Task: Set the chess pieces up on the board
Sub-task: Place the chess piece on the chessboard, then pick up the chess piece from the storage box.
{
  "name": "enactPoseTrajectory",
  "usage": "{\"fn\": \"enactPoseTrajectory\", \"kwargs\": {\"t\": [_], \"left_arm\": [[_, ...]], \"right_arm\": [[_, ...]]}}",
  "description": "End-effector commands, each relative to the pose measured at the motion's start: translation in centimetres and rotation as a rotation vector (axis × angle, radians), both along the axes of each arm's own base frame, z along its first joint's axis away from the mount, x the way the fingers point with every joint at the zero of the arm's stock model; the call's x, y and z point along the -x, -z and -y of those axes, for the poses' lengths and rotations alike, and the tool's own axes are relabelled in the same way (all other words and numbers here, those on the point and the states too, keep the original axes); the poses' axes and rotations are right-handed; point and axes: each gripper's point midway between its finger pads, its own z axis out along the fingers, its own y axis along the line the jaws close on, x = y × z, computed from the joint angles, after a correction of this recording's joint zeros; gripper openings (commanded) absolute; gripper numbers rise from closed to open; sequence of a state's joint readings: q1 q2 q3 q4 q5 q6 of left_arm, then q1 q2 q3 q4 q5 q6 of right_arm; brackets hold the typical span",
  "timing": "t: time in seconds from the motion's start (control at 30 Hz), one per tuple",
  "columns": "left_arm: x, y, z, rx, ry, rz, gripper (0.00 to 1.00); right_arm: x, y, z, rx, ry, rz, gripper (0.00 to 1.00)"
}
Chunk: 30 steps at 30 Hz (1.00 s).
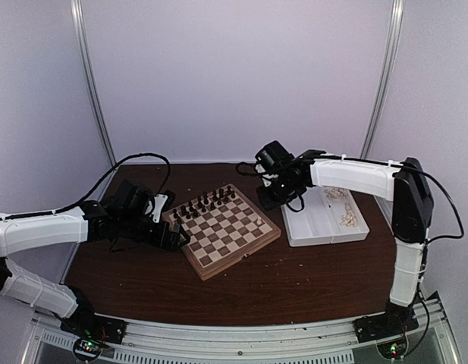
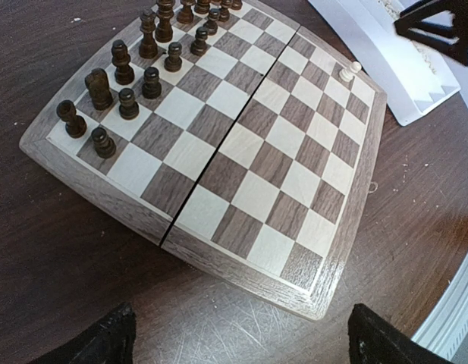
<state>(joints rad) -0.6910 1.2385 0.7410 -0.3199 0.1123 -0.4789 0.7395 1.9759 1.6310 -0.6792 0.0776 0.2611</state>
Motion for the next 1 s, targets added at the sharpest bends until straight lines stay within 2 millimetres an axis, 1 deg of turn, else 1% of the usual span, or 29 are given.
{"fn": "enactPoseTrajectory", "kwargs": {"t": [0.0,0.1,0.2,0.23,0.27,0.3,0.33,0.43,0.57,0.67,0.8,0.97], "left_arm": [[-0.1,-0.6,0.2,0.012,0.004,0.007,0.98],[-0.2,-0.5,0.3,0.017,0.006,0.007,0.98],[-0.2,-0.4,0.5,0.023,0.009,0.005,0.98],[-0.2,-0.3,0.6,0.025,0.01,0.002,0.98],[-0.2,-0.3,0.7,0.029,0.011,0.001,0.98],[-0.3,-0.3,0.8,0.031,0.012,0.0,0.98],[-0.3,-0.3,0.9,0.032,0.013,-0.002,0.98],[-0.4,-0.3,1.0,0.036,0.016,-0.003,0.98],[-0.4,-0.4,1.2,0.04,0.021,-0.006,0.98],[-0.4,-0.6,1.2,0.047,0.022,-0.003,0.98],[-0.4,-0.6,1.4,0.053,0.022,-0.006,0.98],[-0.5,-0.4,2.2,0.087,0.033,-0.022,0.98]], "right_arm": [[-0.2,-5.1,6.2,0.046,0.112,0.091,0.36],[0.1,-6.2,10.2,0.055,0.179,0.102,0.35],[0.4,-6.2,14.4,0.073,0.253,0.1,0.34],[0.7,-5.5,15.9,0.085,0.281,0.088,0.34],[0.6,-5.5,17.2,0.084,0.311,0.086,0.33],[0.8,-4.7,18.8,0.094,0.346,0.067,0.32],[0.9,-4.2,20.0,0.097,0.371,0.056,0.31],[1.3,-2.6,22.4,0.09,0.414,0.021,0.28],[1.4,0.0,24.9,0.111,0.452,-0.07,0.25],[1.5,1.7,26.1,0.12,0.496,-0.134,0.23],[1.8,3.0,26.2,0.071,0.557,-0.166,0.22],[1.9,4.5,25.5,-0.041,0.679,-0.186,0.23]]}}
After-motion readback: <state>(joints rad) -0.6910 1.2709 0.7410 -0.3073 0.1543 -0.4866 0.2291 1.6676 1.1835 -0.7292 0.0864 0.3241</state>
